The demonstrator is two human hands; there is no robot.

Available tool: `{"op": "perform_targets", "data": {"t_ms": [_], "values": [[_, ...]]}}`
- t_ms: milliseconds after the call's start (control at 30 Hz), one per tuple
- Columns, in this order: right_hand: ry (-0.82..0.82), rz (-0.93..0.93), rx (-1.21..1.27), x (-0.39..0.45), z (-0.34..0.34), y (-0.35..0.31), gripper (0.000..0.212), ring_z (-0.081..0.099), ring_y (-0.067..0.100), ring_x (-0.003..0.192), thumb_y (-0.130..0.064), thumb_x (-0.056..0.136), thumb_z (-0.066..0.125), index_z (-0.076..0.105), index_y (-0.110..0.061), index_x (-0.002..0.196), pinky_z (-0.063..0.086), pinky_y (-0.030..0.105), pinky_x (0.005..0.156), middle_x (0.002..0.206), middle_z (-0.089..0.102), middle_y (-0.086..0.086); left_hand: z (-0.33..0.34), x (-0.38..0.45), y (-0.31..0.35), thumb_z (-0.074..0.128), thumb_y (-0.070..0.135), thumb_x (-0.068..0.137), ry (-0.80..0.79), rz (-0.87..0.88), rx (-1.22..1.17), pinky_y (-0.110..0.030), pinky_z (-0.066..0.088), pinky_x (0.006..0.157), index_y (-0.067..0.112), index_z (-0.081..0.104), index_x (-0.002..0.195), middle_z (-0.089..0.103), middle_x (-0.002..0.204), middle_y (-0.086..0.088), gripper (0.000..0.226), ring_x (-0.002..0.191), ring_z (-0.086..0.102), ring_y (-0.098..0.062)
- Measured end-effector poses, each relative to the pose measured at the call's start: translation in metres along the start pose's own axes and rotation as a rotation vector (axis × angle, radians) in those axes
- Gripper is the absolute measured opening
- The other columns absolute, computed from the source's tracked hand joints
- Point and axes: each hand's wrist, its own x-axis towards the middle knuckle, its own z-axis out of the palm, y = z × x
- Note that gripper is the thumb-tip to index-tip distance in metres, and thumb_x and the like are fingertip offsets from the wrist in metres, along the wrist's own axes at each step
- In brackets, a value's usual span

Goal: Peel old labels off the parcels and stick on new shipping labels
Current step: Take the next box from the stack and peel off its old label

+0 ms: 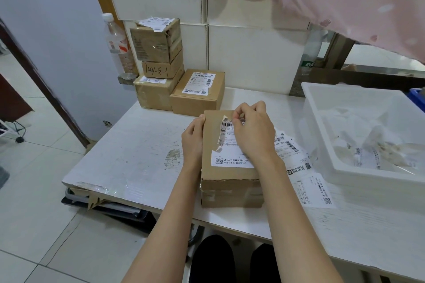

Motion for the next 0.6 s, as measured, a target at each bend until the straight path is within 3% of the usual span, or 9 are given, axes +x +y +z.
{"op": "perform_targets", "data": {"t_ms": [333,467,600], "values": [[-0.022,-0.017,0.005,-0.0026,-0.0026,-0.0005,0.013,0.051,0.022,0.087,-0.005,0.089,0.048,0.056,-0.014,0.087,0.045,0.037,0.076,0.098,0.043,-0.001,0.0,0.0024,-0.0033,0.051,0.028,0.101,0.006,0.013,0.013,-0.016,0.03,0.045,0.013,0.046,0.067,0.042,0.053,0.008,0.037,0.05,0.036,-0.005],[0.053,0.04,0.154,-0.0041,-0.0045,-0.0019,0.013,0.052,0.013,0.078,-0.006,0.09,0.052,0.061,-0.016,0.091,0.047,0.034,0.074,0.098,0.043,-0.004,0.0005,0.0022,-0.0024,0.051,0.028,0.101,0.013,0.009,0.006,-0.015,0.03,0.044,0.011,0.048,0.07,0.042,0.057,0.004,0.035,0.049,0.036,-0.005],[0.177,0.155,0.136,-0.0068,-0.0065,0.0006,0.027,0.046,0.018,0.099,0.001,0.086,0.052,0.064,-0.019,0.102,0.046,0.036,0.082,0.107,0.043,-0.001,0.0003,0.0011,-0.0013,0.051,0.026,0.101,0.007,0.021,0.014,-0.014,0.029,0.044,0.012,0.046,0.066,0.042,0.052,0.009,0.038,0.046,0.035,-0.002]]}}
